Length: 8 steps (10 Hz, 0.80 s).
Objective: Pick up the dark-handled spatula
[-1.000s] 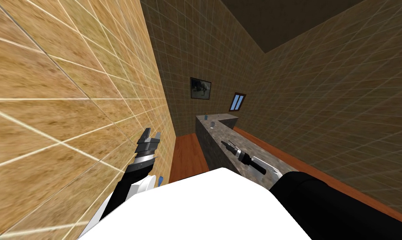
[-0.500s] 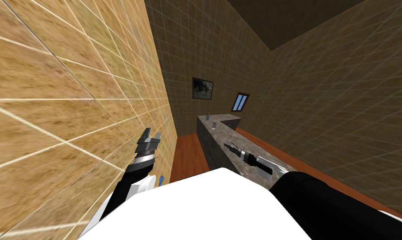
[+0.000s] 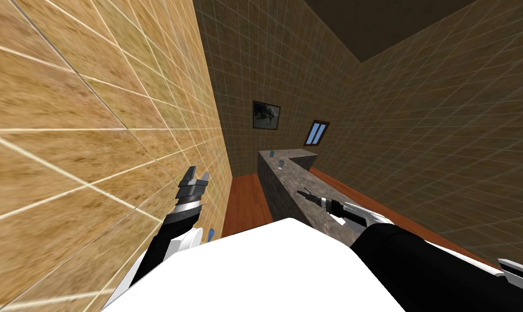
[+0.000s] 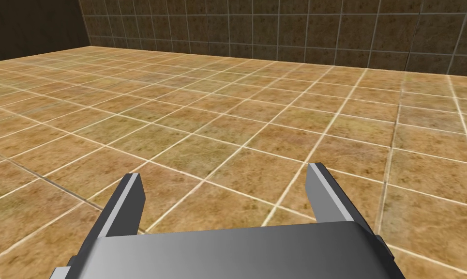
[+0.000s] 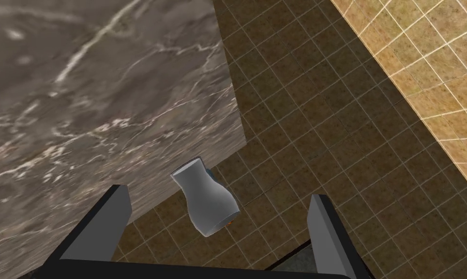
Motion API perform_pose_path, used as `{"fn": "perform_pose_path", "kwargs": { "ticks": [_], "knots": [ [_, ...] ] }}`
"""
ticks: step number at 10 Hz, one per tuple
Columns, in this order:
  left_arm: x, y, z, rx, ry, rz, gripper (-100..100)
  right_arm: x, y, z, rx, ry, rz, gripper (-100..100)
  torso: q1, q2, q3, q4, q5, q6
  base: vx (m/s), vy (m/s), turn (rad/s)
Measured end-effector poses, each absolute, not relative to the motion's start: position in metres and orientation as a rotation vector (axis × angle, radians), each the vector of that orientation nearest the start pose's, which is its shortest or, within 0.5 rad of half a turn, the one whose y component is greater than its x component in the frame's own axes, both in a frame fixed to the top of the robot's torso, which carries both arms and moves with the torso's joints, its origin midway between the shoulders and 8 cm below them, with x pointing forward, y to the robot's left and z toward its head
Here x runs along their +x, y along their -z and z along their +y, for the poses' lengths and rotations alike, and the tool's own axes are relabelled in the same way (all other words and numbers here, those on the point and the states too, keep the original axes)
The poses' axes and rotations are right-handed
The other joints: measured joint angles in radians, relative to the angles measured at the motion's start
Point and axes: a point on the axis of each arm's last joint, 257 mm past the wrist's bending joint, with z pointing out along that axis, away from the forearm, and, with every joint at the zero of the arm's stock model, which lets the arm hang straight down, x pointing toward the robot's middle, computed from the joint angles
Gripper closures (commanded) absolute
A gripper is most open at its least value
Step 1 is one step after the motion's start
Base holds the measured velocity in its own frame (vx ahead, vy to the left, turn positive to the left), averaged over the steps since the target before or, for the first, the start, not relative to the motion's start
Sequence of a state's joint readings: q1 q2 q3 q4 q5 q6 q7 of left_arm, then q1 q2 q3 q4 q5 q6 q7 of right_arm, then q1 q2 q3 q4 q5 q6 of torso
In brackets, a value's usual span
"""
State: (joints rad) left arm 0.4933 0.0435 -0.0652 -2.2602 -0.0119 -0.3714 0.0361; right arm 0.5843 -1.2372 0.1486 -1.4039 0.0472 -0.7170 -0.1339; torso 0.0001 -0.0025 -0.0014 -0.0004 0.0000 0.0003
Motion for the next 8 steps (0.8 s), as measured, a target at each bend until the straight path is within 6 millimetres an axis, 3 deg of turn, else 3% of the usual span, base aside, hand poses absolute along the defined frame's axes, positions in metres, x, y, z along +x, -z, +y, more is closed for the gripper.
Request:
{"fn": "perform_pose_path", "kwargs": {
  "ticks": [5, 8],
  "knots": [
    [0.372, 0.010, 0.255, -0.759, 1.358, 0.750, 0, 0.251, 0.309, -0.562, 0.210, -0.448, 2.315, -100, 0.000, -0.002, -0.001, 0.000, 0.000, 0.000, 0.051, -0.001, 0.058],
    [0.372, 0.010, 0.255, -0.759, 1.358, 0.750, 0, 0.219, 0.310, -0.602, 0.140, -0.308, 2.432, -100, 0.000, -0.001, 0.000, 0.000, 0.000, 0.000, 0.051, -0.007, 0.047]
  ]
}}
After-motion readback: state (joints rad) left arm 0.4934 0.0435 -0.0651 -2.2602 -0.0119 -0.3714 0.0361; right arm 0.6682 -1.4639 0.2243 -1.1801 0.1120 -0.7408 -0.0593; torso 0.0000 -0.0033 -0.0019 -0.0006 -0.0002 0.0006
